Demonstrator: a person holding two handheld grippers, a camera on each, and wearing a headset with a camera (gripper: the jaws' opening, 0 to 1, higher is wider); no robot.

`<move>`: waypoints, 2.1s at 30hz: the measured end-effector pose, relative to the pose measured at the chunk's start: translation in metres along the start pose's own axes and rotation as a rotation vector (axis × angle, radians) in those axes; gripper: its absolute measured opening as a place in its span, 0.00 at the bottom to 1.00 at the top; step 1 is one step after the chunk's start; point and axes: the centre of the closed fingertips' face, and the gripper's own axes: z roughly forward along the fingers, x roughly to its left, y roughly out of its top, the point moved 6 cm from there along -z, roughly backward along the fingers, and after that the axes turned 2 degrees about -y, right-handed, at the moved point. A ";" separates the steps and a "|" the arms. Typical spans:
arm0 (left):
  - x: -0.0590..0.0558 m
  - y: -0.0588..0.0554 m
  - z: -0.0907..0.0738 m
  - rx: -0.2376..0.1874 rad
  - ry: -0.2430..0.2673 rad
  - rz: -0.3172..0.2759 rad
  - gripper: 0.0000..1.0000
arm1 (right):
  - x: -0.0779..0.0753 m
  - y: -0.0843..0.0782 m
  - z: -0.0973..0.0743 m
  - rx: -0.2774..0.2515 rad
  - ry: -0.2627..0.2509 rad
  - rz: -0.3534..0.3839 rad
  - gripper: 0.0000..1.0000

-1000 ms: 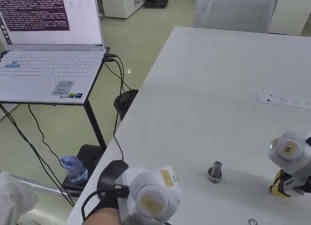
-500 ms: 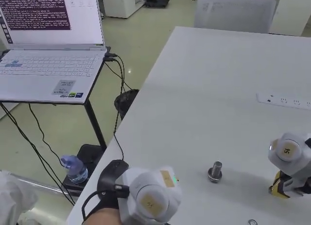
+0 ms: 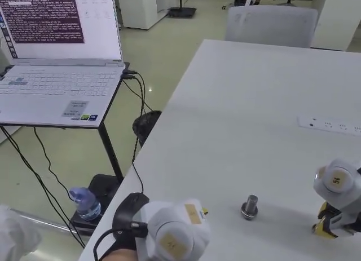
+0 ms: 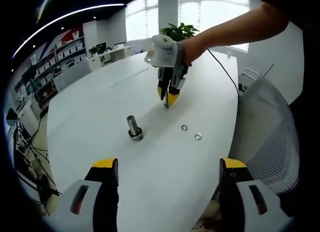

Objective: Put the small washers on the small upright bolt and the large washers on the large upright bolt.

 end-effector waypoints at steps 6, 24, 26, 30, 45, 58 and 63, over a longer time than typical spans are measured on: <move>-0.002 0.000 0.000 -0.005 -0.016 0.012 0.84 | 0.001 0.008 -0.020 -0.069 -0.007 0.018 0.27; -0.010 0.001 -0.003 -0.009 -0.033 0.015 0.83 | 0.035 0.031 -0.037 -0.145 0.036 -0.062 0.29; -0.010 0.002 -0.003 -0.014 -0.031 0.014 0.84 | 0.041 0.032 -0.037 -0.145 0.043 -0.079 0.29; -0.010 0.003 -0.004 -0.014 -0.029 0.019 0.84 | 0.054 0.035 -0.035 -0.148 0.047 -0.094 0.28; -0.009 0.000 -0.006 0.002 -0.030 0.036 0.83 | 0.087 0.026 -0.016 -0.139 0.072 -0.091 0.27; -0.012 -0.002 -0.005 0.014 -0.035 0.040 0.80 | 0.098 0.019 0.005 -0.123 0.057 -0.116 0.26; -0.014 -0.001 -0.005 0.016 -0.039 0.044 0.79 | 0.099 0.015 0.014 -0.118 0.053 -0.113 0.26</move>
